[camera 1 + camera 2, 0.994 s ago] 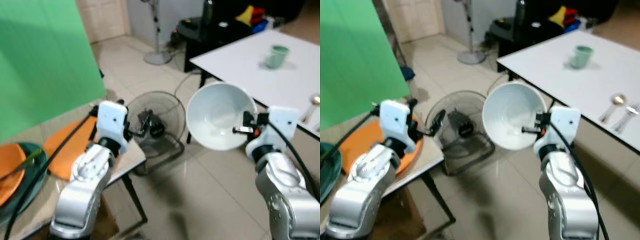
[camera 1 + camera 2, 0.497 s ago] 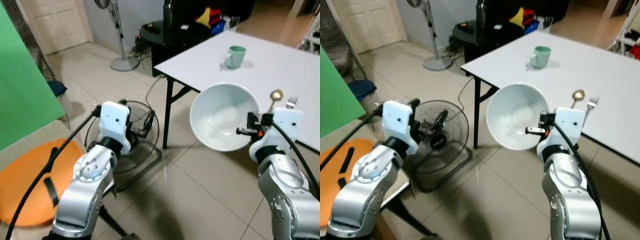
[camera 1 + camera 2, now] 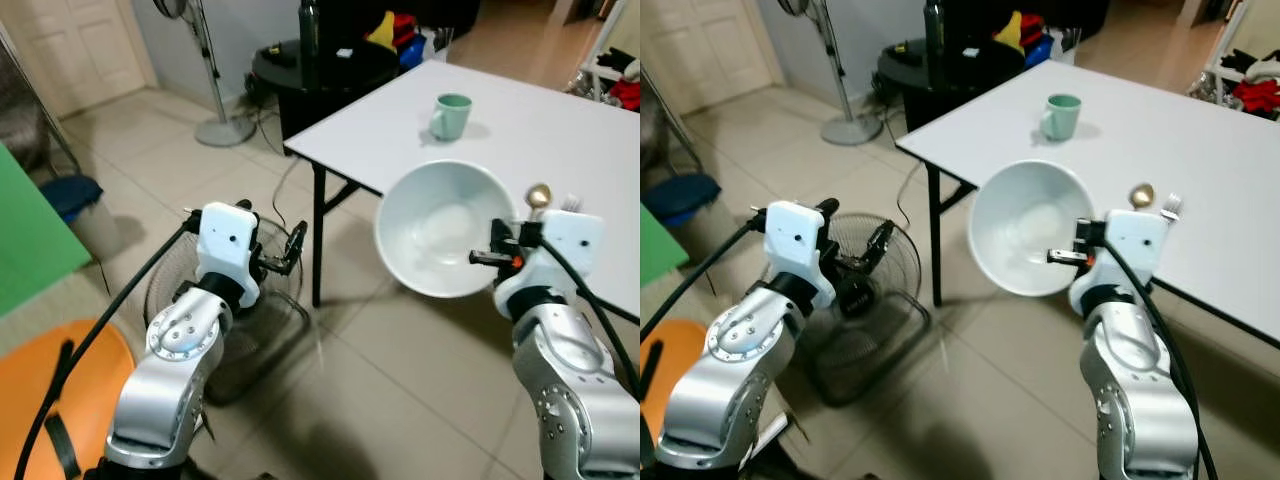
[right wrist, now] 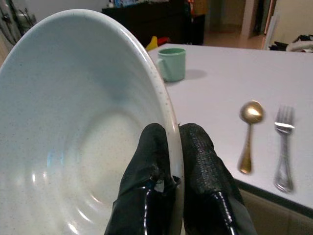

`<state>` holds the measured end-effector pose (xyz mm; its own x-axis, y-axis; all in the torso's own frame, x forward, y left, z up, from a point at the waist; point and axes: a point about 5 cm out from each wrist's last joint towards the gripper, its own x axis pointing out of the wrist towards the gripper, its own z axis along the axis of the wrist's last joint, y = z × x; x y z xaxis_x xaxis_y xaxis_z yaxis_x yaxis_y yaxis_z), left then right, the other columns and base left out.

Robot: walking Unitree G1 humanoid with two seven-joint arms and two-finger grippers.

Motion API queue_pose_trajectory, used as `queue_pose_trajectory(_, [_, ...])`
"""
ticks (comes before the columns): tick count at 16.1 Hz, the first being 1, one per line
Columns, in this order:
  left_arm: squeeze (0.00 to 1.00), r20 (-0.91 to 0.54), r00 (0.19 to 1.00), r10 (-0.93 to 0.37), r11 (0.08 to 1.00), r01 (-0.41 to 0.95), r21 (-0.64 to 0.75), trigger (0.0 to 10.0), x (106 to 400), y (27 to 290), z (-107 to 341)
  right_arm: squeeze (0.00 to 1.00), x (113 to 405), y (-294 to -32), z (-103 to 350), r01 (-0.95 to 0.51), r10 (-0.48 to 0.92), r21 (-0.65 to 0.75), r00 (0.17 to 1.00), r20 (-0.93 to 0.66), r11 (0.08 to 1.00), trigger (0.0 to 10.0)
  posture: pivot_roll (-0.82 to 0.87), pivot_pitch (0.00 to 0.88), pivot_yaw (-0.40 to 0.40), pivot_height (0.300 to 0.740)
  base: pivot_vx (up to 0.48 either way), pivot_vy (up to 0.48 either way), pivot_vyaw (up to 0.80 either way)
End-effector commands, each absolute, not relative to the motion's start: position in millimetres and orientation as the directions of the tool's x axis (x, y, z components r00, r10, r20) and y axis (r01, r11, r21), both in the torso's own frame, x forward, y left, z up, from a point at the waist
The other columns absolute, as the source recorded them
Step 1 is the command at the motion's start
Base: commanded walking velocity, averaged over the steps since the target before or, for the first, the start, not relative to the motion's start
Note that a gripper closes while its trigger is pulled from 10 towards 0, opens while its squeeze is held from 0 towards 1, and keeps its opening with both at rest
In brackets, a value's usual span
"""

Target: Setting the table

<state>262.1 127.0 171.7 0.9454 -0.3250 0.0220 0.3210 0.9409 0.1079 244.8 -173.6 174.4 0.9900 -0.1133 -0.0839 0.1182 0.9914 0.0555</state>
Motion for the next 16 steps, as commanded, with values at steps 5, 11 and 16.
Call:
queue_pose_trajectory(5, [0.0,0.021,0.951,-0.307,0.945,0.302,0.122,10.0,263.7,133.8,172.2,0.0,245.0,-164.6,183.1,0.081,-0.077,0.095,0.996,-0.048,0.992,10.0,0.03,0.0,0.037,0.74,0.322,0.0,-0.64])
queue_pose_trajectory(11, [0.0,0.019,0.948,-0.317,0.942,0.313,0.122,10.0,264.0,131.4,171.6,0.0,244.4,-165.6,183.9,0.089,-0.084,0.103,0.995,-0.049,0.991,10.0,0.03,0.0,0.041,0.74,0.319,0.0,-0.27])
queue_pose_trajectory(16, [0.0,0.026,0.947,-0.32,0.941,0.315,0.121,10.0,265.4,131.4,172.6,0.0,246.9,-167.5,187.3,0.094,-0.091,0.107,0.995,-0.038,0.99,10.0,0.03,0.0,0.045,0.74,0.317,0.0,0.0])
